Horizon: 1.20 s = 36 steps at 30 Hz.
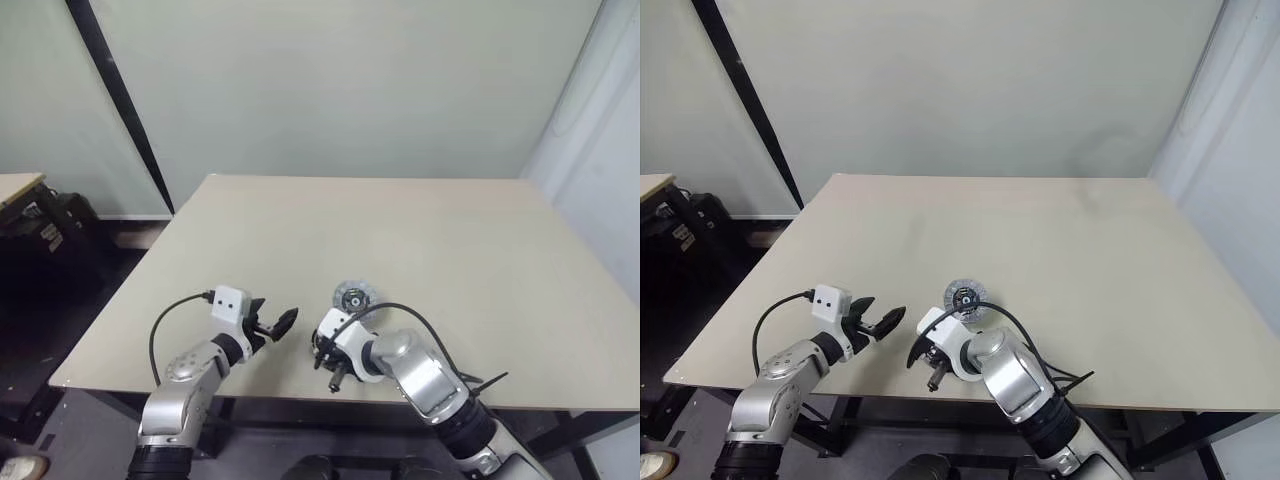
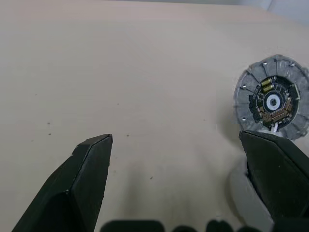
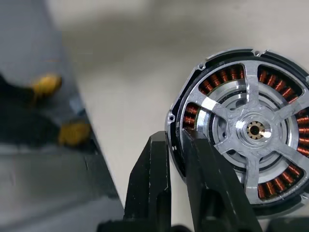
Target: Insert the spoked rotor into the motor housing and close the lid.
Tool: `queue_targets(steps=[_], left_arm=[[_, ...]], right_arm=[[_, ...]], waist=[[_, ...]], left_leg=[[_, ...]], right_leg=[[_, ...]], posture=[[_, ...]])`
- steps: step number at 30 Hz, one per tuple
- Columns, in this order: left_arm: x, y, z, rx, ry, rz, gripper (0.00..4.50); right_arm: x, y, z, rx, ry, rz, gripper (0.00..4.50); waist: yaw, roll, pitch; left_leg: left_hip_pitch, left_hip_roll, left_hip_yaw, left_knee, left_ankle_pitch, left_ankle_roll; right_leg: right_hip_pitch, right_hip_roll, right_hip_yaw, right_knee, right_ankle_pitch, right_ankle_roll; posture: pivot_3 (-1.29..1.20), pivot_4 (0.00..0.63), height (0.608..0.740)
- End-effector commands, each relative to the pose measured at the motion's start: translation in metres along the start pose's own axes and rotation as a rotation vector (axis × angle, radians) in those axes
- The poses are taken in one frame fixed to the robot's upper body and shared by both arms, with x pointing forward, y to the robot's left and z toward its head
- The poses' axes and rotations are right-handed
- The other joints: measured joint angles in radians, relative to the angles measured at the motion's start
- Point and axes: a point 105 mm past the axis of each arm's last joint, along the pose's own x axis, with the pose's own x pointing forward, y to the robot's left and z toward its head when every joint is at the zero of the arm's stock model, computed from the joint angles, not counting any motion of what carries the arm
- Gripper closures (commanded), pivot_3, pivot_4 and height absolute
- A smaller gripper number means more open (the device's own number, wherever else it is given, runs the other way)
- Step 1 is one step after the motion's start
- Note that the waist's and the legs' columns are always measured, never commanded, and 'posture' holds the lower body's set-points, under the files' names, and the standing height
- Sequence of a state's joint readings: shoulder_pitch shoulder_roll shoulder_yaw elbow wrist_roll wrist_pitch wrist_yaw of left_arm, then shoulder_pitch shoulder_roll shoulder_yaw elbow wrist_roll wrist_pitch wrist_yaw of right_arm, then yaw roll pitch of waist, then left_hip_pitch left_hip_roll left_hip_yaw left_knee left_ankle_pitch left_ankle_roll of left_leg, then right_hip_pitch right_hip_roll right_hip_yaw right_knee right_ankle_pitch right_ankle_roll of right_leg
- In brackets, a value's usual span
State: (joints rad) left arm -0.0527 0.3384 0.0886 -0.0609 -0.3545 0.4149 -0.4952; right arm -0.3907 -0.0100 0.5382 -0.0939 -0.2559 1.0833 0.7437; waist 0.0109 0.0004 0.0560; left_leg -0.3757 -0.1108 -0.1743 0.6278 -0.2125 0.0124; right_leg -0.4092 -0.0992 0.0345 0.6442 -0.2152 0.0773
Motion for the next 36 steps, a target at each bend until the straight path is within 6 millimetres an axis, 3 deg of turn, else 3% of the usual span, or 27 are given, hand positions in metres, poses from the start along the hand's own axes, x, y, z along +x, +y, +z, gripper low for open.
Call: queue_targets(steps=[1, 7, 16, 20, 28, 36], left_arm=[[0.003, 0.001, 0.014, 0.032, -0.053, 0.005, 0.0], [0.004, 0.001, 0.013, 0.032, -0.057, 0.006, 0.0], [0.003, 0.004, 0.013, 0.036, -0.059, 0.015, 0.0], [0.002, 0.005, 0.013, 0.039, -0.055, 0.016, 0.0], [-0.001, 0.008, 0.012, 0.047, -0.042, 0.019, 0.0], [-0.004, 0.009, 0.011, 0.051, -0.035, 0.026, 0.0]], right_arm=[[-0.001, -0.015, 0.007, 0.083, -0.035, -0.082, 4.41], [0.002, -0.013, 0.008, 0.081, -0.034, -0.094, 4.41], [-0.017, 0.0, 0.032, -0.091, -0.098, -0.049, 1.48], [-0.029, -0.001, 0.034, -0.292, -0.065, -0.031, 0.04], [-0.039, -0.021, 0.006, -0.625, 0.116, 0.003, 0.04], [-0.029, -0.018, -0.001, -0.707, 0.146, 0.041, 0.04]], waist=[[0.0, 0.0, 0.0], [0.0, 0.001, 0.0], [0.0, 0.001, 0.0], [-0.001, 0.001, 0.0], [-0.001, 0.001, 0.0], [0.0, 0.0, 0.0]], left_leg=[[0.0, 0.0, 0.0, 0.0, 0.0, 0.0], [0.0, 0.0, 0.0, 0.0, 0.001, -0.001], [0.0, 0.0, 0.0, 0.0, 0.001, -0.001], [0.0, 0.0, 0.0, -0.001, 0.001, -0.001], [-0.001, 0.0, -0.001, -0.001, 0.001, -0.001], [-0.001, 0.001, -0.002, -0.001, 0.001, -0.001]], right_leg=[[0.0, 0.0, 0.0, 0.0, 0.0, 0.0], [0.001, 0.0, 0.0, 0.0, 0.0, 0.0], [0.0, 0.0, 0.0, 0.0, 0.0, 0.0], [-0.001, 0.0, 0.0, 0.0, 0.0, 0.0], [0.0, -0.002, -0.003, -0.002, 0.0, 0.0], [0.0, -0.002, -0.005, -0.002, 0.0, 0.0]], posture=[[0.0, 0.0, 0.74], [0.0, 0.0, 0.74], [0.0, 0.0, 0.74], [0.0, 0.0, 0.74], [0.0, 0.0, 0.74], [0.0, 0.0, 0.74]])
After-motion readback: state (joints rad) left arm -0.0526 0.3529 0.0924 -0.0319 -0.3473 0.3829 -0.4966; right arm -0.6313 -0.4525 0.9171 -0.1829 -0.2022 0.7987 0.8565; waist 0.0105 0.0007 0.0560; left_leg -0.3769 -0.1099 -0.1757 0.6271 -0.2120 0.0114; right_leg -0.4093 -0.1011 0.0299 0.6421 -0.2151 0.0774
